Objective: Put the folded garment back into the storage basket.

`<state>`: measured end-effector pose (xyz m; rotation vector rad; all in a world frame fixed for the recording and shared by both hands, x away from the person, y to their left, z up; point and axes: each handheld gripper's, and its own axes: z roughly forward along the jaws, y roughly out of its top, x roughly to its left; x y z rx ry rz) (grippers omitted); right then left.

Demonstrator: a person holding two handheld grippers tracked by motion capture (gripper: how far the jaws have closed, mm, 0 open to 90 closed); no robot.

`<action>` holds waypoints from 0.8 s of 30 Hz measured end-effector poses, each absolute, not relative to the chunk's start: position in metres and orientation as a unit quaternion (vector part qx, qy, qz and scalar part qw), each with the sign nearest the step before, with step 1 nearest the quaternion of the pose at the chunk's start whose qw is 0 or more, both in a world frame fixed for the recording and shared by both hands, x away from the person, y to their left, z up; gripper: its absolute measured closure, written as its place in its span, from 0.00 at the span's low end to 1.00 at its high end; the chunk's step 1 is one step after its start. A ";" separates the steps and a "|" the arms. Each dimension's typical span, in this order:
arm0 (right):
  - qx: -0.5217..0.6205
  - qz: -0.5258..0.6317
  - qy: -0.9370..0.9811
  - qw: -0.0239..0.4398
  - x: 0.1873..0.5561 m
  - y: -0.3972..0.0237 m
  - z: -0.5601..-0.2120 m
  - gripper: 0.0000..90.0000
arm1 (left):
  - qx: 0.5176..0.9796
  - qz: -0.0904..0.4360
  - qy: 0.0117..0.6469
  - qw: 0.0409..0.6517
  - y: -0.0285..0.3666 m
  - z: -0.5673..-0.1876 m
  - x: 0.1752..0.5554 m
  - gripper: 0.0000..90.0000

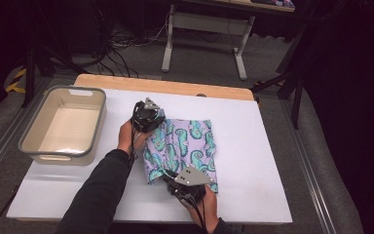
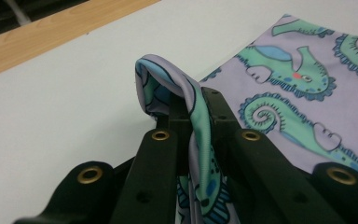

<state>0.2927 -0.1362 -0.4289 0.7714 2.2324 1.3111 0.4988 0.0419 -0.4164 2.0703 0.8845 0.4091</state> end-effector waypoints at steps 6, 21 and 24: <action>0.310 0.492 0.784 0.217 0.291 -0.159 -0.427 0.93 | 0.834 0.161 0.328 0.413 0.009 -0.412 0.503 0.93; 0.369 0.490 0.767 0.186 0.288 -0.202 -0.440 0.92 | 0.856 0.155 0.296 0.394 -0.048 -0.429 0.507 0.77; 0.373 0.489 0.767 0.184 0.288 -0.207 -0.442 0.92 | 0.854 0.155 0.295 0.399 -0.053 -0.432 0.506 0.74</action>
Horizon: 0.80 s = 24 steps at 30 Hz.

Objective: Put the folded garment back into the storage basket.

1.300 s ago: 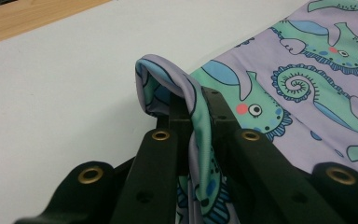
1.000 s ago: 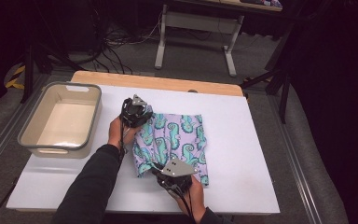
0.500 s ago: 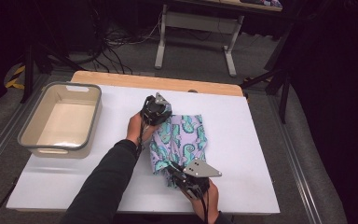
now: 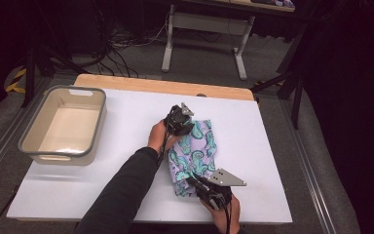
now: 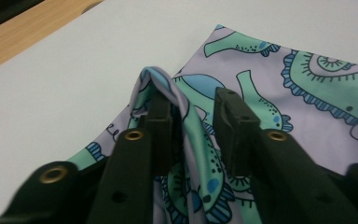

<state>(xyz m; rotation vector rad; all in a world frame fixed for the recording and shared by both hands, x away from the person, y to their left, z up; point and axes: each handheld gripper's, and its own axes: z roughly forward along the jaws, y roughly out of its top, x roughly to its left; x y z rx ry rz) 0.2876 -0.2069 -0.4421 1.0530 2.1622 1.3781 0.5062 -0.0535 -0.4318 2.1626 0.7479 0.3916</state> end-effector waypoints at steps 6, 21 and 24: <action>0.385 0.474 0.771 0.180 0.285 -0.223 -0.449 0.92 | 0.838 0.158 0.282 0.439 -0.052 -0.418 0.499 0.61; 0.381 0.452 0.785 0.189 0.278 -0.242 -0.454 0.81 | 0.834 0.167 0.239 0.468 -0.001 -0.401 0.438 0.47; 0.372 0.445 0.791 0.191 0.276 -0.242 -0.453 0.75 | 0.835 0.168 0.224 0.474 0.017 -0.408 0.413 0.47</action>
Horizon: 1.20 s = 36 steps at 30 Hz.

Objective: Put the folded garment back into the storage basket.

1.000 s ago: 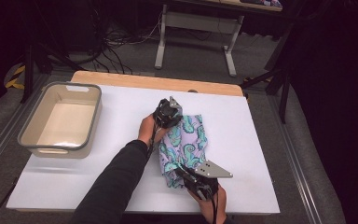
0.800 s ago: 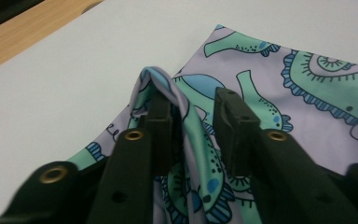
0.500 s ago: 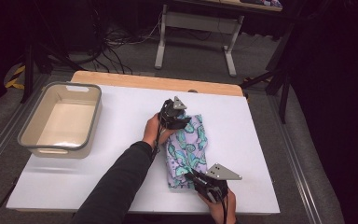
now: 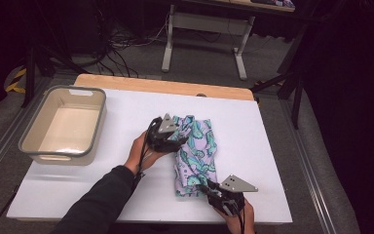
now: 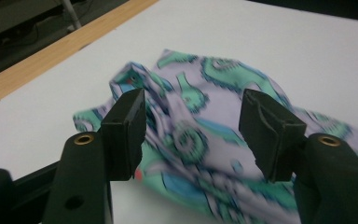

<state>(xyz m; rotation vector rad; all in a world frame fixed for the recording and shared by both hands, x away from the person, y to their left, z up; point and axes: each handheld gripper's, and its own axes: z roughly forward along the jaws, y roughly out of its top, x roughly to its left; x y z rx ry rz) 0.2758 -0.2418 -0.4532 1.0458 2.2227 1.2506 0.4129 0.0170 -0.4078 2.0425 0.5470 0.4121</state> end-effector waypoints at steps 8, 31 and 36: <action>0.330 0.452 0.800 0.217 0.270 -0.236 -0.445 0.53 | 0.849 0.156 0.208 0.461 0.063 -0.445 0.356 0.47; 0.225 0.399 0.857 0.235 0.288 -0.162 -0.432 0.47 | 0.855 0.160 0.203 0.449 0.083 -0.461 0.337 0.47; 0.249 0.353 0.860 0.271 0.299 -0.166 -0.438 0.80 | 0.861 0.158 0.200 0.441 0.073 -0.464 0.344 0.48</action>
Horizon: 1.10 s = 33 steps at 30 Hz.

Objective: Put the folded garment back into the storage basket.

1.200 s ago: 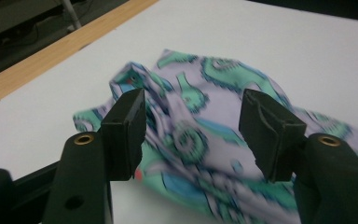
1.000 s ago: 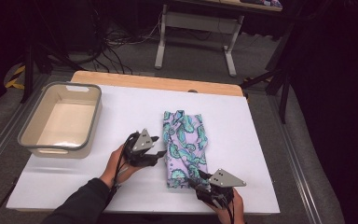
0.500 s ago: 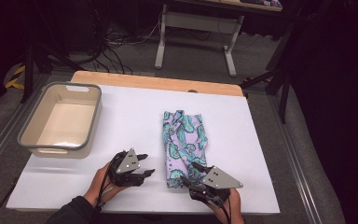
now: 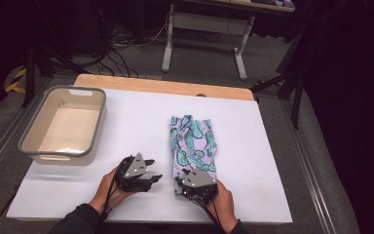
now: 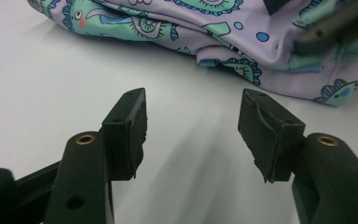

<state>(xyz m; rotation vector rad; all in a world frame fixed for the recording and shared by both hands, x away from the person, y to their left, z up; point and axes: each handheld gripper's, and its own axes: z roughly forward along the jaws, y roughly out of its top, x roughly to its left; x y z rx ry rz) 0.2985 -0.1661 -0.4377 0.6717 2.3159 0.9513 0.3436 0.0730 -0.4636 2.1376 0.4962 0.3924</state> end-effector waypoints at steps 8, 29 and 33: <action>0.283 0.375 0.836 0.283 0.298 -0.192 -0.428 0.95 | 0.862 0.152 0.203 0.439 0.059 -0.463 0.356 0.49; 0.394 0.382 0.806 0.219 0.297 -0.272 -0.441 0.92 | 0.896 0.142 0.175 0.383 0.004 -0.463 0.381 0.53; 0.391 0.384 0.808 0.216 0.296 -0.276 -0.441 0.78 | 0.896 0.143 0.176 0.383 -0.001 -0.463 0.383 0.63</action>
